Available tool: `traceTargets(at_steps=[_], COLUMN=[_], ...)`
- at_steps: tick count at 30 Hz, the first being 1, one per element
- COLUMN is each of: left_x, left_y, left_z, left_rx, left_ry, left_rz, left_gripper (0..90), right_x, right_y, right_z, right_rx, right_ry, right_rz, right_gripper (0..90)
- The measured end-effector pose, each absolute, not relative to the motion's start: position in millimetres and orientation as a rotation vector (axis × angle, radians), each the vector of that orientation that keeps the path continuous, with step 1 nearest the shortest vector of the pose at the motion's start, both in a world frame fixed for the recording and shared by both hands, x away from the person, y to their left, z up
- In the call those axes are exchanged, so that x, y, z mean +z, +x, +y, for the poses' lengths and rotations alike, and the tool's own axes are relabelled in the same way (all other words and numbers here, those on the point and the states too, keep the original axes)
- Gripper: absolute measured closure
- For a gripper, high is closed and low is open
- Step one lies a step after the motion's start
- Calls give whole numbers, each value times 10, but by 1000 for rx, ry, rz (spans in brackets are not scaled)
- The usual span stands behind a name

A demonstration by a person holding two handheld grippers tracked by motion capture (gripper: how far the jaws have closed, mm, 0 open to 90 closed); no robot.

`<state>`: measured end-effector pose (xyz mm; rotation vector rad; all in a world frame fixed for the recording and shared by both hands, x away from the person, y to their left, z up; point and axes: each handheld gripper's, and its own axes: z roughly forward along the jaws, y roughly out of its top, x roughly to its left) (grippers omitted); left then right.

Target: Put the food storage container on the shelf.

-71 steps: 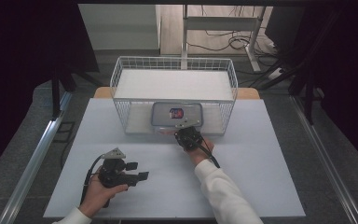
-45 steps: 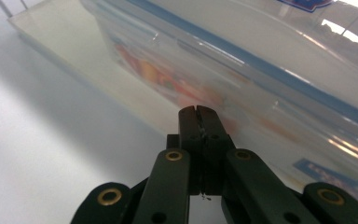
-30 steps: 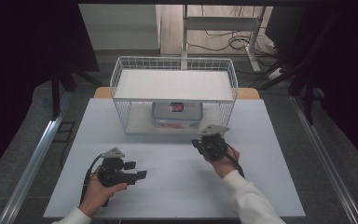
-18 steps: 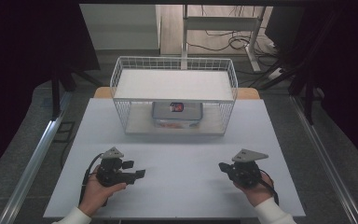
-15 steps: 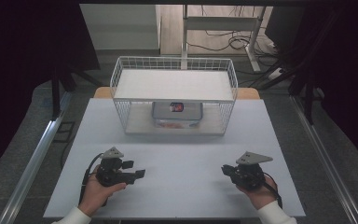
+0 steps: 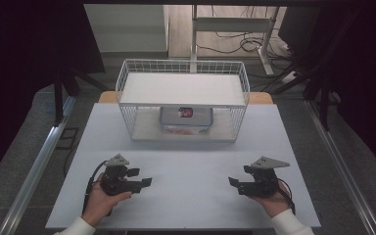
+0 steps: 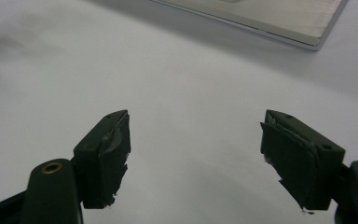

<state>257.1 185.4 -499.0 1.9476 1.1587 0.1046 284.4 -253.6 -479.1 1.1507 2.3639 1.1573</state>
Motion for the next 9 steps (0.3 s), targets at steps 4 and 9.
traceTargets(at_steps=[4,9], left_x=[-4985,-4985], left_y=[2580,2600], left_z=[1857,1844], left_rx=[102,102], left_ry=[1944,1948], left_rz=[1159,1163], left_gripper=[309,306], right_x=[-4791,-4782], right_y=[2834,2841], right_z=[-2535,-2560], right_rx=[1172,1194], right_ry=[1149,1150], right_rz=[2362,2351], right_gripper=[206,197])
